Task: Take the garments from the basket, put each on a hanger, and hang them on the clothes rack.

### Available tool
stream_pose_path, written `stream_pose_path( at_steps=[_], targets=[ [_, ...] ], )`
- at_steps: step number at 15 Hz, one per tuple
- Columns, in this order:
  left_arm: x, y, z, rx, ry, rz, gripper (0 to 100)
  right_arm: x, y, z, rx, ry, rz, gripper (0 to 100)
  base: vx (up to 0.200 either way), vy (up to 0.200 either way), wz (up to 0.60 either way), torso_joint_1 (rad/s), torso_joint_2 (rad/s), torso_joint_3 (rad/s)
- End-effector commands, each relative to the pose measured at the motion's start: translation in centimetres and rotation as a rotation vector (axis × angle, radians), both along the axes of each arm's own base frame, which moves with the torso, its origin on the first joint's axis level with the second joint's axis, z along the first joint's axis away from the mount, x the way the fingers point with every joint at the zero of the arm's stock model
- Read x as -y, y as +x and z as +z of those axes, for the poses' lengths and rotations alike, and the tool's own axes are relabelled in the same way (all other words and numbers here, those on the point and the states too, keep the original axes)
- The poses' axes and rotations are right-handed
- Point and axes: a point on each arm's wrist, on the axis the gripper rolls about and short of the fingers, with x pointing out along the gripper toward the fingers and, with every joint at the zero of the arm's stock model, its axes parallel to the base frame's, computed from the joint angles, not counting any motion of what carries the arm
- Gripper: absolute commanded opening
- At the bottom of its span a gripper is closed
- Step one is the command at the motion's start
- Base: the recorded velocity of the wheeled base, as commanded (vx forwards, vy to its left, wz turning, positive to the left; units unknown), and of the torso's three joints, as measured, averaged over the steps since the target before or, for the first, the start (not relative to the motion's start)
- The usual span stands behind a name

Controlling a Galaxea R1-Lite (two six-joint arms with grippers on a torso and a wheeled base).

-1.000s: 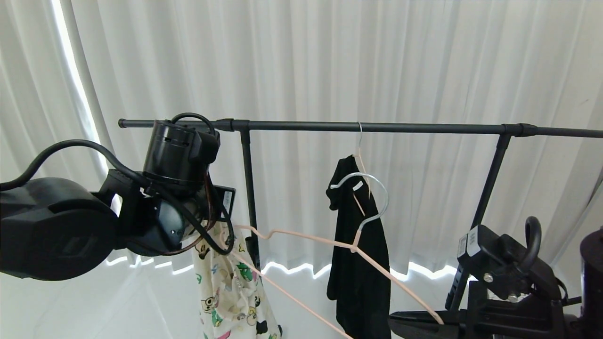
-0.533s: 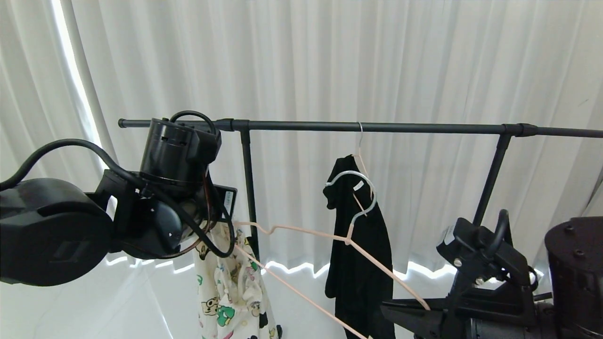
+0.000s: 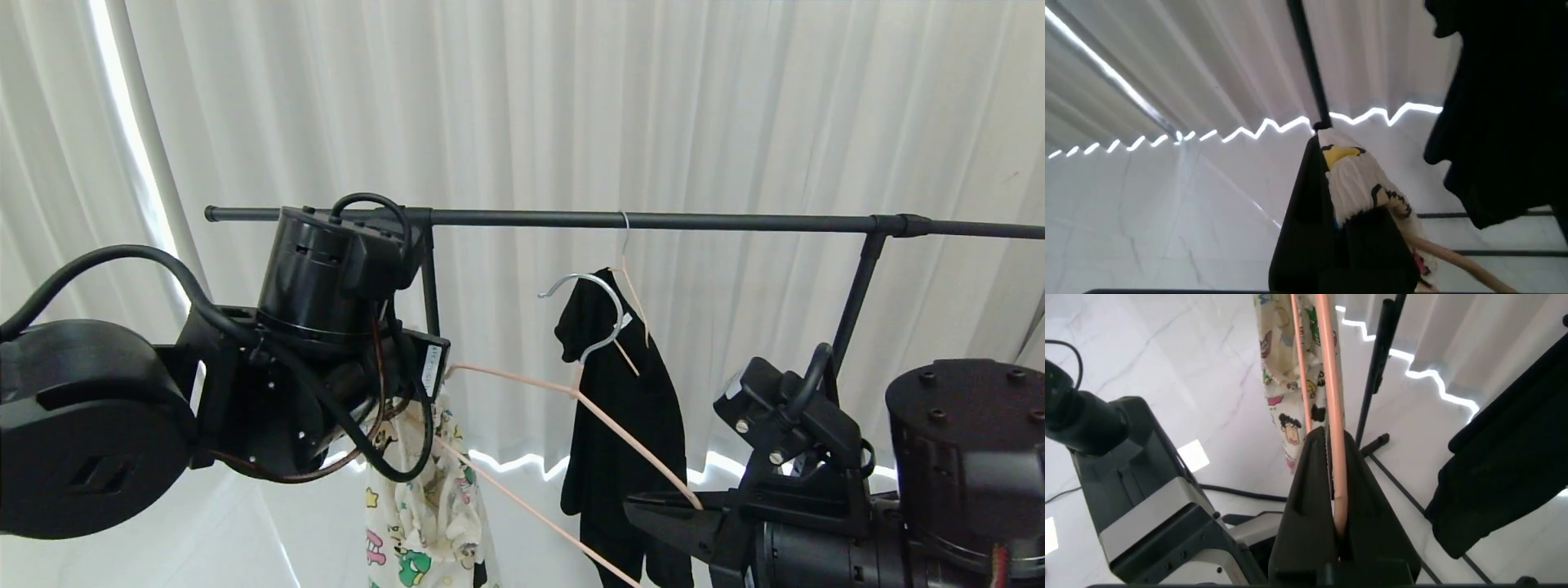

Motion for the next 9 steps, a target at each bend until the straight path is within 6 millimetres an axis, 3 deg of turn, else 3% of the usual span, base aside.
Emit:
stream_pose_path(
  at_steps=[1,5,9],
  targets=[
    [0.4,-1.2,0.9,0.016,-0.036,-0.070,0,-0.2,0.1,-0.2,-0.006,-0.008,0.002,0,0.000,0.000,0.00,0.000,0.00,0.000],
    [0.5,-2.1,1.8,0.010,-0.099,-0.183,0,-0.6,0.0,-0.5,-0.011,-0.017,0.013,0,0.000,0.000,0.00,0.000,0.00,0.000],
    [2.4,-4.2,2.7,0.010,-0.144,-0.336,0,-2.3,0.5,-0.7,-0.008,-0.008,0.027,0,0.000,0.000,0.00,0.000,0.00,0.000]
  ],
)
